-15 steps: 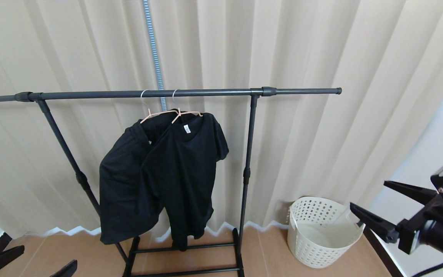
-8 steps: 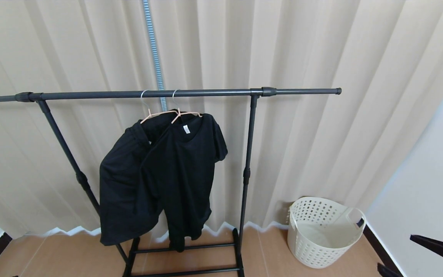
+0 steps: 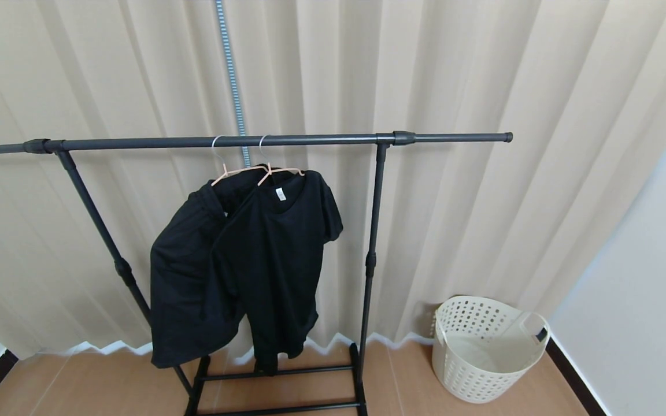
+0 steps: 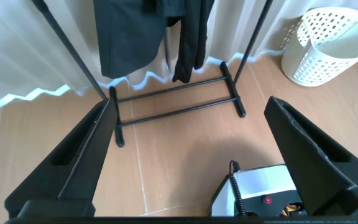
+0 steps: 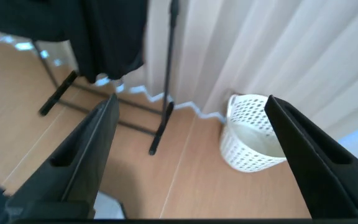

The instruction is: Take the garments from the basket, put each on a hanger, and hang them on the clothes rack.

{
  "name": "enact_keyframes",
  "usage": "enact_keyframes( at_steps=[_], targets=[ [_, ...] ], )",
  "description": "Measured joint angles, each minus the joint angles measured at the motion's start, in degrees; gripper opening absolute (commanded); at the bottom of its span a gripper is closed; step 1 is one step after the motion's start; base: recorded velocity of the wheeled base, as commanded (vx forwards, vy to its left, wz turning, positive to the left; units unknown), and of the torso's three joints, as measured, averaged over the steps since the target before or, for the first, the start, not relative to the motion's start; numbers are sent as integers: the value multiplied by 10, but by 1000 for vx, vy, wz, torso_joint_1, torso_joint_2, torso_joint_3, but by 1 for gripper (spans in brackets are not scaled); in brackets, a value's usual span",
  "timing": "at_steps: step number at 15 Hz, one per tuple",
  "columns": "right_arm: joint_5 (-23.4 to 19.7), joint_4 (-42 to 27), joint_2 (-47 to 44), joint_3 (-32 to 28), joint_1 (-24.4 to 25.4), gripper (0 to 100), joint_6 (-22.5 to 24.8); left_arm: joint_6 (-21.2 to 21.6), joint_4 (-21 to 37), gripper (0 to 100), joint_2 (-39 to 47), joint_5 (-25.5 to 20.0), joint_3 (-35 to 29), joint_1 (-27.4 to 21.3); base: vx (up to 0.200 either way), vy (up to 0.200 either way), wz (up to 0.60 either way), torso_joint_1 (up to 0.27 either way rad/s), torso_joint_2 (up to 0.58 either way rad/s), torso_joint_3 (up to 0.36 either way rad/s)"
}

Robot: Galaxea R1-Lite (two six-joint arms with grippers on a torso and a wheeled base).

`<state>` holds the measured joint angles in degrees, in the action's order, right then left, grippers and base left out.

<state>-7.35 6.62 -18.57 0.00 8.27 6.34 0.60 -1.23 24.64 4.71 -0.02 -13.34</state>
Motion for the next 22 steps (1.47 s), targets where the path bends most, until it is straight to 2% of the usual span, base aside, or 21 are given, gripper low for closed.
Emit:
enact_keyframes(
  at_steps=[4, 8, 12, 16, 20, 22],
  targets=[
    [19, -2, 82, 0, -30, 100, -5, -1, 7, 100, -61, 1, 0, 10, 0, 0, 0, 0, 0, 0],
    [20, -1, 130, 0, -66, 100, -6, 18, 7, 100, -134, 0, 0, 82, 0, 0, 0, 0, 0, 0],
    [32, -1, 160, 0, -82, 100, -11, 32, 7, 100, -203, -10, 0, 119, 0, 0, 0, 0, 0, 0],
    [39, 0, 177, 0, -84, 100, -24, 19, 8, 100, -238, -18, 0, 131, 0, 0, 0, 0, 0, 0],
    [39, 0, 182, 0, -84, 100, -26, -11, 8, 100, -245, -16, 0, 132, 0, 0, 0, 0, 0, 0],
    [39, 0, 182, 0, -84, 100, -26, -12, 8, 100, -245, -16, 0, 132, 0, 0, 0, 0, 0, 0]
  ],
)
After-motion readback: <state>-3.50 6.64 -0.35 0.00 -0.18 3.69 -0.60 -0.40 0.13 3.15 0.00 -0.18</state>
